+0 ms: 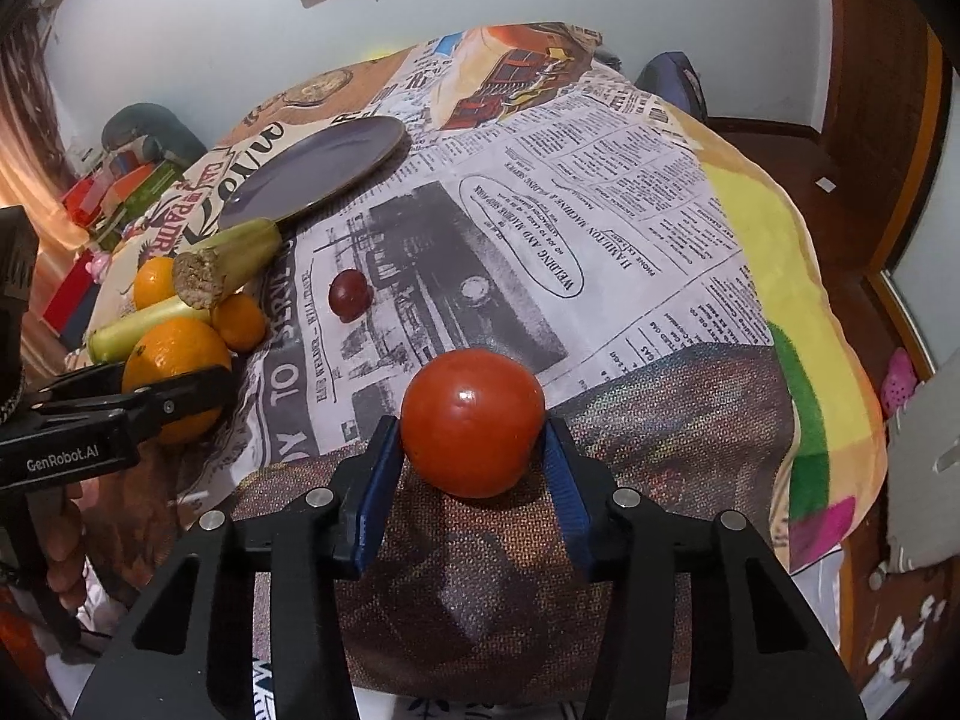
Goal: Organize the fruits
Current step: 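Grasp the large orange with the left gripper while the right gripper carries the tomato toward the plate, then lower the orange and tomato onto the grey plate and open both grippers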
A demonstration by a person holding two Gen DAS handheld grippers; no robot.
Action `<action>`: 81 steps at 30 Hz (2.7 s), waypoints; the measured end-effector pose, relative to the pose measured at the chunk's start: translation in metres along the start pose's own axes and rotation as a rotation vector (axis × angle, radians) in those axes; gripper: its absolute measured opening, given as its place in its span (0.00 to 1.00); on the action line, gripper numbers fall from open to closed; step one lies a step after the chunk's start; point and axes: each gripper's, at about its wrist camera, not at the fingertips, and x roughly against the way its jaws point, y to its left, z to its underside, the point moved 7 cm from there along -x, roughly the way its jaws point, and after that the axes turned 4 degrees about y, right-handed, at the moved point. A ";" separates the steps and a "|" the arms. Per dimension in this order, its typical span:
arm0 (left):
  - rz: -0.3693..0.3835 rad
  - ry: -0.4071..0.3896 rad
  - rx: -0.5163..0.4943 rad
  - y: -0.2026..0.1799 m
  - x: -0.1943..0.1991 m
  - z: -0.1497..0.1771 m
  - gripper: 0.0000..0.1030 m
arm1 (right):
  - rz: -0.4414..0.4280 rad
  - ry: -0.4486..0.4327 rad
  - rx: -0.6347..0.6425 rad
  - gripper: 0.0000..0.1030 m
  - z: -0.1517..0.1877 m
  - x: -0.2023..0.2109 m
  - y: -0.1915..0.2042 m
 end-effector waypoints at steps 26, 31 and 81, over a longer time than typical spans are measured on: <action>-0.068 -0.300 0.071 0.056 0.103 -0.064 0.66 | -0.034 -0.194 0.161 0.41 -0.097 0.035 0.067; -0.096 -0.337 0.079 0.071 0.108 -0.086 0.66 | -0.050 -0.233 0.182 0.41 -0.121 0.035 0.082; -0.102 -0.071 0.034 0.143 -0.058 -0.205 0.66 | -0.071 -0.023 0.303 0.41 -0.218 -0.142 0.105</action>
